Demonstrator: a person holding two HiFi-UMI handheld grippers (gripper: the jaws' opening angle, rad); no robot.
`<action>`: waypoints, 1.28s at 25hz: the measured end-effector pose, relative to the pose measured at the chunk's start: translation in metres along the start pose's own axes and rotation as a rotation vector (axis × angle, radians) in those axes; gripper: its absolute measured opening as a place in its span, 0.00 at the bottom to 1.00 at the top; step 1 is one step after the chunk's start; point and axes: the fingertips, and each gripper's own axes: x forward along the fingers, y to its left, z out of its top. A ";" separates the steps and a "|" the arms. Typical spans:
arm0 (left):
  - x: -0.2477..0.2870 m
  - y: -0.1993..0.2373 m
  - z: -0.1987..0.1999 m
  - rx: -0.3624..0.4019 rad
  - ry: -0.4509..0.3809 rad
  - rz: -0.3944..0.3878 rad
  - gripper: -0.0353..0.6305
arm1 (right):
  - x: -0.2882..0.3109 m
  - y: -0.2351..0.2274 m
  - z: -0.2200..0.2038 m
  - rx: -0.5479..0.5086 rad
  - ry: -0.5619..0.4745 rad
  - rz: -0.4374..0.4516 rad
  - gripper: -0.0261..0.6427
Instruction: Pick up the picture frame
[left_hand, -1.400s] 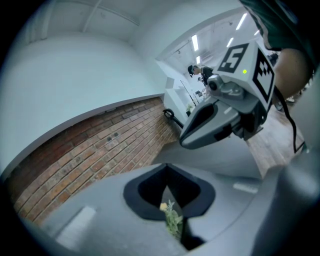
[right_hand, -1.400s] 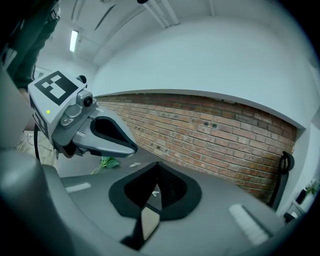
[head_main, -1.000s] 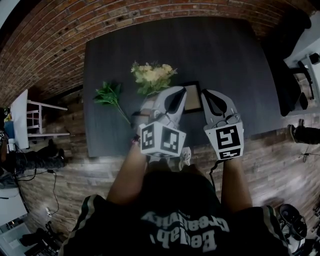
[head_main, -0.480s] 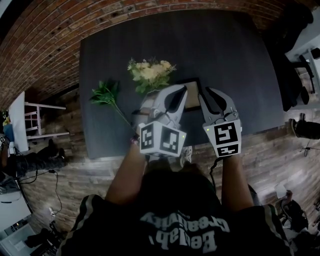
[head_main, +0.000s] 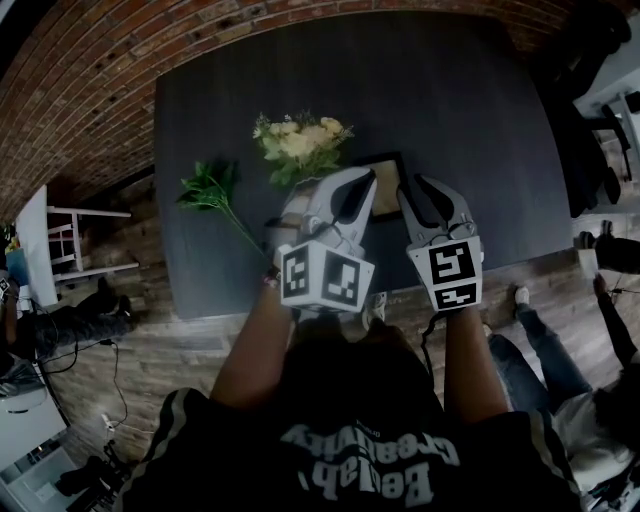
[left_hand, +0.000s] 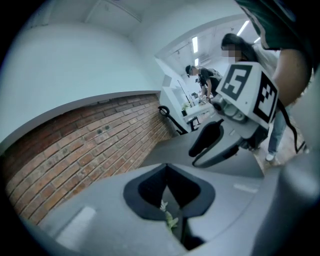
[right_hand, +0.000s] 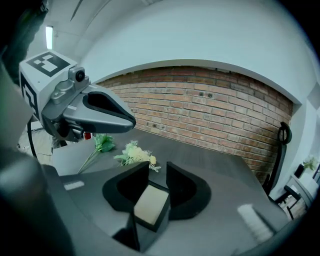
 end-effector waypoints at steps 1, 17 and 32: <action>0.001 0.000 -0.001 -0.001 0.001 -0.002 0.06 | 0.001 0.000 -0.002 0.003 0.003 0.000 0.21; 0.018 -0.003 -0.021 -0.017 0.018 -0.031 0.06 | 0.034 -0.009 -0.046 0.093 0.101 -0.013 0.25; 0.041 0.001 -0.037 -0.048 0.039 -0.043 0.06 | 0.070 -0.020 -0.091 0.192 0.211 -0.015 0.25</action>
